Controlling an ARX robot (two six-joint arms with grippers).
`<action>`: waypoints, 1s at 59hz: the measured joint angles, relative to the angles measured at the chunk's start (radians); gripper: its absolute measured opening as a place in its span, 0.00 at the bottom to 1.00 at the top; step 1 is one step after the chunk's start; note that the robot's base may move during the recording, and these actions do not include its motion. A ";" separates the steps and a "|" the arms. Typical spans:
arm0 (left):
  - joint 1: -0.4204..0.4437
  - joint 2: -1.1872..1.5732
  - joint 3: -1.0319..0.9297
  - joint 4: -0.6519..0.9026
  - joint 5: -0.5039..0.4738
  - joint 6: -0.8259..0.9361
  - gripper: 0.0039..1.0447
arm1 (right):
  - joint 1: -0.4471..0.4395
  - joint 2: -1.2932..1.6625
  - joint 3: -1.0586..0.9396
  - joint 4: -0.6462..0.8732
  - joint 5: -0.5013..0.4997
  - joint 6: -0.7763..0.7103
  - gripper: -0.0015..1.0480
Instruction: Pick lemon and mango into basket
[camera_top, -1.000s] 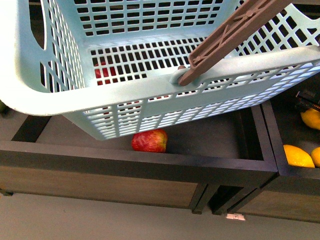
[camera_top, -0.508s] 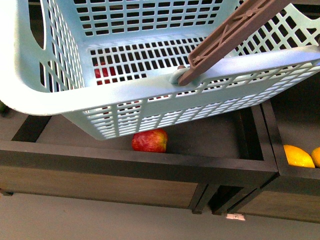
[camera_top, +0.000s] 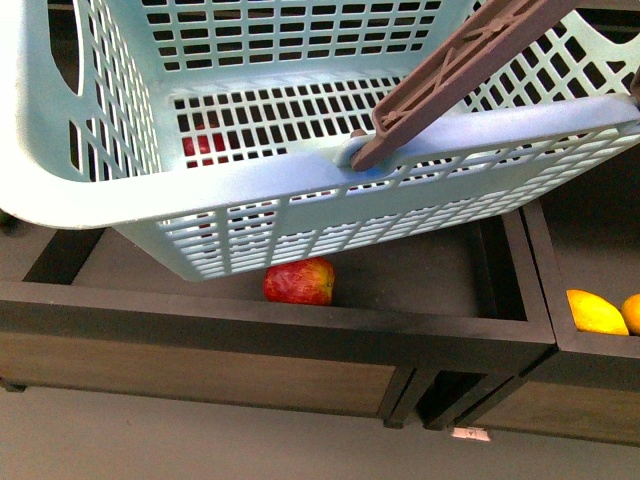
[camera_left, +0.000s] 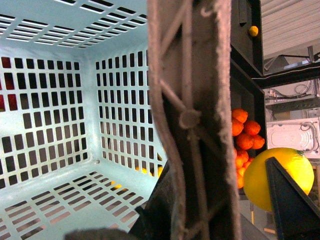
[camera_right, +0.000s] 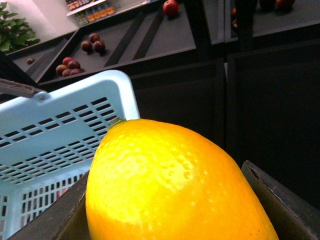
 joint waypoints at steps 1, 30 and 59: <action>0.000 0.000 0.000 0.000 0.000 0.000 0.04 | 0.021 -0.002 -0.002 0.003 0.010 0.005 0.68; 0.000 0.000 0.000 0.000 -0.001 0.000 0.04 | 0.359 0.093 -0.013 0.037 0.201 0.075 0.83; 0.003 0.002 0.000 -0.001 0.000 0.003 0.04 | 0.269 -0.031 -0.151 0.243 0.463 -0.031 0.79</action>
